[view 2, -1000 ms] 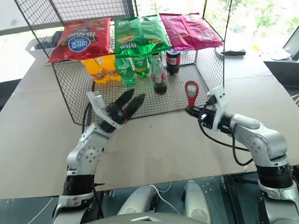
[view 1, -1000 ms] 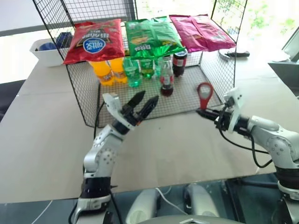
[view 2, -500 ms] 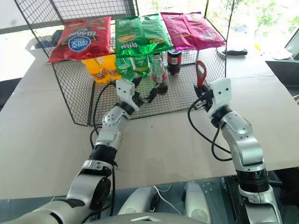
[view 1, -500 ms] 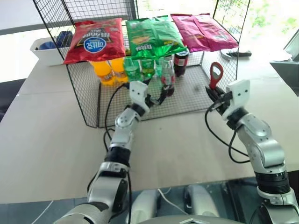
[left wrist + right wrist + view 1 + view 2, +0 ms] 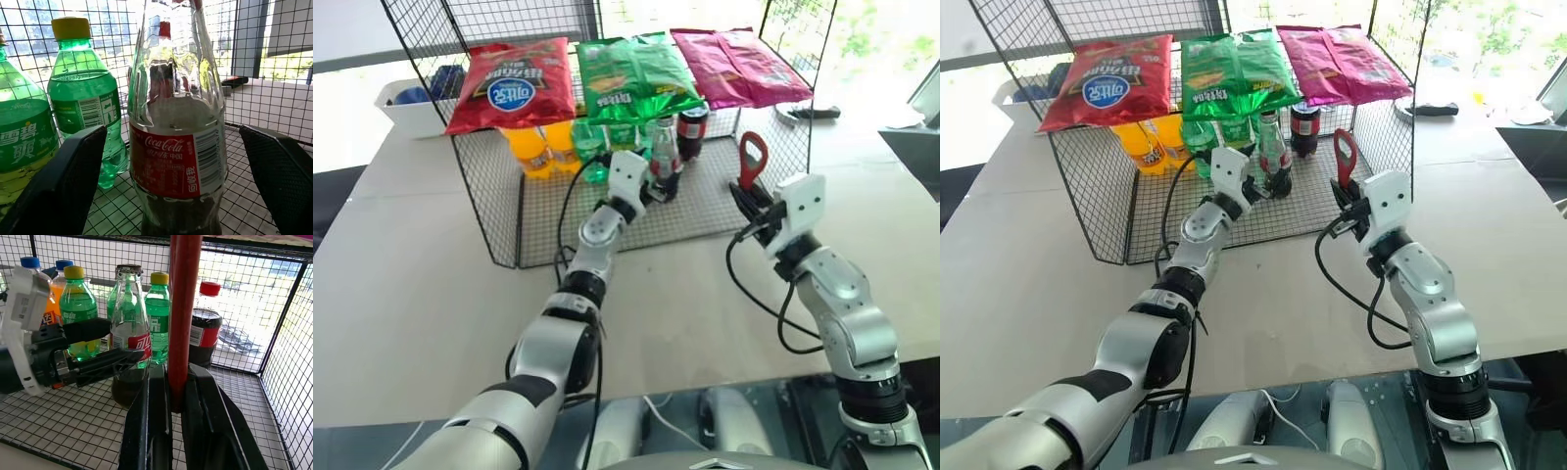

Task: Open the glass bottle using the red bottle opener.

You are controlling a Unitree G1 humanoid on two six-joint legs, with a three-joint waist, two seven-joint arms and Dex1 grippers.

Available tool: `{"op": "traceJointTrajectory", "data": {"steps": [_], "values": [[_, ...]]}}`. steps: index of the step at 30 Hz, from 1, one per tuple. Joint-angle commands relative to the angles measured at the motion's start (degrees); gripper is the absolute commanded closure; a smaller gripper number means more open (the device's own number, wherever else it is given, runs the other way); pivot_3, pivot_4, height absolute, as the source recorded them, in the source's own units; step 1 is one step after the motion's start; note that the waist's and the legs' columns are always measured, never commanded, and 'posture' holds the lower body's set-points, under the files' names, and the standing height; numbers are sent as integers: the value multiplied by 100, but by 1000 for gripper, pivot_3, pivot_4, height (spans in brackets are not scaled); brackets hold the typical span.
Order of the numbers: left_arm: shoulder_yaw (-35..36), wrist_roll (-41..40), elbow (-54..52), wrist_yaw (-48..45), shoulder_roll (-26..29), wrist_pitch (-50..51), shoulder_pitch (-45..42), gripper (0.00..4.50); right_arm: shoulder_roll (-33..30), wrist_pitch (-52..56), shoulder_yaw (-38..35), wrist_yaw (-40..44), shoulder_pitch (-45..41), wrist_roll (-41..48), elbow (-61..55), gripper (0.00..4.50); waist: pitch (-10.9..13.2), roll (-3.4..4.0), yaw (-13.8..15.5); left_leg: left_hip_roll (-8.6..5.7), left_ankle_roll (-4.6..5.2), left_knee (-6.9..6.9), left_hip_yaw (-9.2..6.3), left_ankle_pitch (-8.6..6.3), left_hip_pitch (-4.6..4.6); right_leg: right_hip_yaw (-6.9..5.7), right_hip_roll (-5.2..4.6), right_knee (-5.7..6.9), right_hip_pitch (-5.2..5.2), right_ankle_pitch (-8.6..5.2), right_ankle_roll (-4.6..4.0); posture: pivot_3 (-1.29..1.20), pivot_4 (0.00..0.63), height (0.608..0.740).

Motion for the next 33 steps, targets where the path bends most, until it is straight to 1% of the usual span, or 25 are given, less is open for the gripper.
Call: {"op": "traceJointTrajectory", "data": {"steps": [1, 7, 12, 13, 14, 15, 16, 18, 22, 26, 30, 33], "values": [[50, 135, 343, 217, -56, -71, -380, 25, 40, -73, 103, -80, 12, -190, -439, 4500, 0, 0, 0, 0, 0, 0, 0, 0, 0, 0, 2, 1, 0, 0, 0, 0, 150, 734], [92, 226, 839, 431, -155, 240, -863, 25, 86, -171, 406, -130, 169, -578, -658, 4500, 0, 0, 1, -1, 0, 1, -1, 0, -4, -1, 3, 1, -2, 0, 0, 0, 150, 734], [145, 277, 1042, 572, -207, 539, -1097, 25, 115, -237, 658, -124, 268, -861, -818, 4500, 0, 0, -8, -2, 0, 2, 1, 0, -5, 1, 4, 4, -6, 0, 0, 0, 150, 734], [169, 267, 1065, 587, -219, 590, -1130, 406, 133, -216, 684, -136, 280, -896, -822, 4500, 0, 0, -10, -2, 0, 3, 2, 0, -5, 1, 4, 6, -6, 0, 1, 0, 150, 734], [191, 254, 1083, 580, -235, 637, -1156, 539, 158, -184, 706, -151, 299, -916, -827, 4500, 0, 0, -11, -2, 0, 4, 3, 0, -4, 2, 5, 7, -6, 0, 0, 0, 150, 734], [195, 260, 1093, 592, -253, 659, -1177, 816, 188, -166, 728, -160, 320, -921, -825, 4500, 0, -1, -10, -2, 0, 4, 3, 0, -4, 2, 5, 9, -6, 0, 0, 0, 150, 734], [215, 253, 1093, 593, -274, 674, -1189, 1320, 207, -159, 739, -161, 331, -928, -823, 4500, 0, 0, -10, -2, 0, 6, 2, 0, -4, 2, 6, 11, -7, 0, 0, 0, 150, 734], [243, 232, 1048, 545, -311, 643, -1178, 1679, 227, -164, 734, -158, 340, -950, -819, 4500, 0, 0, -10, -2, 0, 8, 2, 0, -5, 2, 6, 12, -7, 0, 0, 0, 150, 734], [279, 196, 852, 340, -336, 618, -1109, 1676, 248, -178, 699, -143, 334, -991, -798, 4500, 0, -1, -1, -3, 0, 11, 2, 0, -6, 2, 5, 14, -7, 0, 0, 0, 150, 734], [173, -76, -176, -577, -405, 782, -664, 1676, 218, -212, 588, -118, 303, -1006, -759, 4500, 0, 0, -7, -4, 0, 14, 3, 0, -13, 2, 3, 16, -13, 0, 0, 0, 150, 734], [-128, -226, -2020, -1105, -288, 1559, 307, 1676, 135, -260, 395, -77, 287, -995, -687, 4500, 0, 0, -77, -3, 0, 14, 4, 0, -30, 8, 1, 22, -31, 0, 0, 0, 150, 734], [-589, -513, -3984, -1843, 28, 2569, 1366, 1676, -39, -353, 89, 18, 158, -948, -473, 4500, -1, 1, -169, 0, 0, 15, 11, 0, -35, 18, -1, 28, -41, 0, 0, 0, 150, 734]]}}
